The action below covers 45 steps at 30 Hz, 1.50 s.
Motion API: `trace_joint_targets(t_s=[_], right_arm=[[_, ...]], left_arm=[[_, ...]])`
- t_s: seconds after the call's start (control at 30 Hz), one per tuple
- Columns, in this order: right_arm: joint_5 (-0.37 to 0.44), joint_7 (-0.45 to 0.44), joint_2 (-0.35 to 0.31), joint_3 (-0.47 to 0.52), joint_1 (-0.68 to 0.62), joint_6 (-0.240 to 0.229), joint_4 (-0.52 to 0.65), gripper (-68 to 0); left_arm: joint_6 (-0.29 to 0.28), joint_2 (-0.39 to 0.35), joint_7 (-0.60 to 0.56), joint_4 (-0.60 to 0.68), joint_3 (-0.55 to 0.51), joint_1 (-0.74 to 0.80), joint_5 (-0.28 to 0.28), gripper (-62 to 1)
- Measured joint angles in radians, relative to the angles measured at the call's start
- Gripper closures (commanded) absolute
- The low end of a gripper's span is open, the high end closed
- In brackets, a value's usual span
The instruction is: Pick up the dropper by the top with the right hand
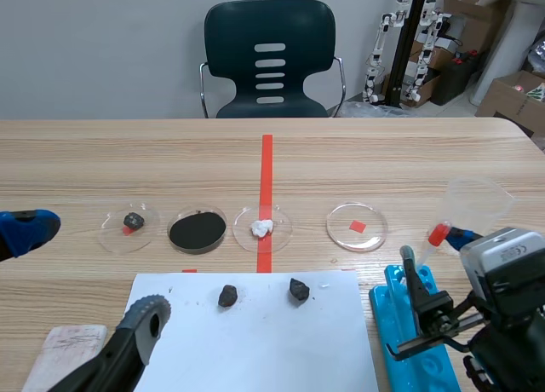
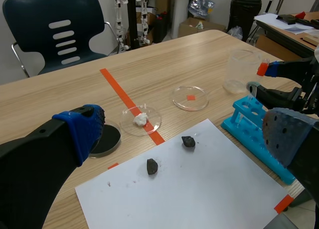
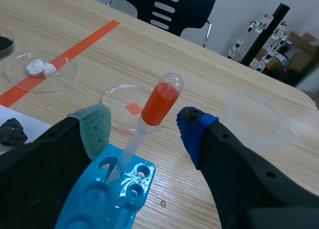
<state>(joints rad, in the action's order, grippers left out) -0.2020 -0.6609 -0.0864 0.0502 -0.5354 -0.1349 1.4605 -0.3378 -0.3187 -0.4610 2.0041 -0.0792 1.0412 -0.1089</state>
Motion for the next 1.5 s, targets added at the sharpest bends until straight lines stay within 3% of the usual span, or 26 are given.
trace_joint_targets(t_s=[0.4, 0.6, 0.73, 1.23, 1.5], right_arm=[[0.0, 0.0, 0.0, 0.0, 0.0, -0.001, 0.0, -7.5], [0.0, 0.0, 0.0, 0.0, 0.0, -0.001, 0.0, -6.8], [0.0, -0.001, 0.0, 0.0, 0.0, -0.001, 0.0, -0.8], [0.0, -0.002, 0.0, 0.0, 0.0, -0.001, 0.0, -0.4], [0.0, -0.061, 0.0, 0.0, -0.014, 0.007, 0.0, -0.4]], left_arm=[[0.0, 0.0, 0.0, 0.0, 0.0, 0.0, 0.0, -62.3], [0.0, 0.0, 0.0, 0.0, 0.0, 0.0, 0.0, -62.3], [0.0, 0.0, 0.0, 0.0, 0.0, 0.0, 0.0, -62.3], [0.0, 0.0, 0.0, 0.0, 0.0, 0.0, 0.0, -62.3], [0.0, 0.0, 0.0, 0.0, 0.0, 0.0, 0.0, -62.3]])
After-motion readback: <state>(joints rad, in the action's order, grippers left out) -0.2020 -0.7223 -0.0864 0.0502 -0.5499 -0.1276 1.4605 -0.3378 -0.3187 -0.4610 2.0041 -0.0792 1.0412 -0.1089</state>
